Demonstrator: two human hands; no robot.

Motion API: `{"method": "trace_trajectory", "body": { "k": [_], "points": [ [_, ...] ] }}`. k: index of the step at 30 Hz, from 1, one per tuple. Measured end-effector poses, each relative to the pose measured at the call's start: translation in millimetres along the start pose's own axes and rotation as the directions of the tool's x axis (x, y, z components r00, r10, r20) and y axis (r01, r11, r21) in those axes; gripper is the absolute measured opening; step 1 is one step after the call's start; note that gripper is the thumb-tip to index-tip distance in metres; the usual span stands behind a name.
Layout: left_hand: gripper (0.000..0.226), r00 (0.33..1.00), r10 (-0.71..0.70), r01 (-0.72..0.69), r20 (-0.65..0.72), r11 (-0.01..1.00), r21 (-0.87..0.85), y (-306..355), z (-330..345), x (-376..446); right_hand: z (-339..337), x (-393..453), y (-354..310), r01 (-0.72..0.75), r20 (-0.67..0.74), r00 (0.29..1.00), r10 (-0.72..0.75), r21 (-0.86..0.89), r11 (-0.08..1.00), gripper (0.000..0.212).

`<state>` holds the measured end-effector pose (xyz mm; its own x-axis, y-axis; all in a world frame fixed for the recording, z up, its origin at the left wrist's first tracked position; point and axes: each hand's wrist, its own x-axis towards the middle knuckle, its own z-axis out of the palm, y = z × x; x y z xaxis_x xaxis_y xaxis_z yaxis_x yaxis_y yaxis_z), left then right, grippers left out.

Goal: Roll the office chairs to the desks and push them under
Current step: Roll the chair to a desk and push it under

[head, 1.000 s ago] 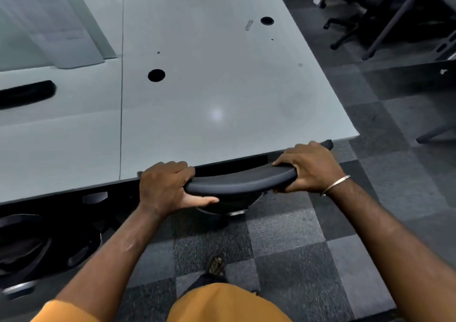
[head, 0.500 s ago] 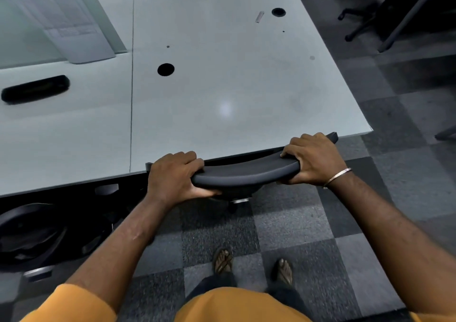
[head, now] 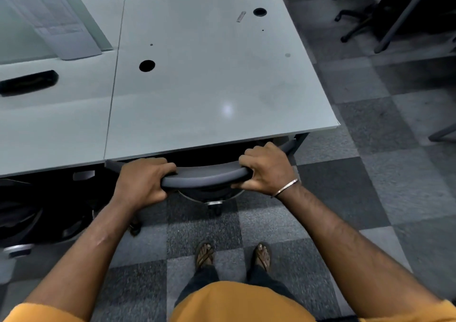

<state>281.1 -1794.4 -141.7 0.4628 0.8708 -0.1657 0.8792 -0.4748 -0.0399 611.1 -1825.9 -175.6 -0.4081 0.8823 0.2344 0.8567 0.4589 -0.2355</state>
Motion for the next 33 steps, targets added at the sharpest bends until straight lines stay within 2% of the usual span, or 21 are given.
{"method": "trace_trajectory", "body": {
  "k": [9, 15, 22, 30, 33],
  "points": [
    [0.043, 0.997, -0.007, 0.007, 0.075, 1.000, -0.001, 54, 5, -22, -16, -39, 32, 0.167, -0.044, 0.985, -0.169, -0.036, 0.985, 0.051],
    [0.034, 0.997, 0.075, -0.074, 0.029, 0.997, -0.033, 68, 5, -13, -23, -54, 41, 0.133, -0.086, 0.987, -0.137, -0.053, 0.990, 0.050],
    [0.033, 0.991, 0.128, -0.126, 0.035, 0.991, -0.033, 70, -4, 15, -30, -50, 54, 0.062, -0.093, 0.993, -0.075, -0.131, 0.989, 0.048],
    [0.029, 0.993, 0.113, -0.111, 0.034, 0.992, -0.055, 88, -2, 33, -41, -38, 92, 0.126, -0.048, 0.989, -0.138, -0.194, 0.973, 0.050],
    [0.035, 0.994, 0.100, -0.098, 0.054, 0.994, -0.036, 76, -12, 55, -44, -12, 105, 0.142, -0.064, 0.986, -0.157, -0.194, 0.971, 0.053]
  ]
}}
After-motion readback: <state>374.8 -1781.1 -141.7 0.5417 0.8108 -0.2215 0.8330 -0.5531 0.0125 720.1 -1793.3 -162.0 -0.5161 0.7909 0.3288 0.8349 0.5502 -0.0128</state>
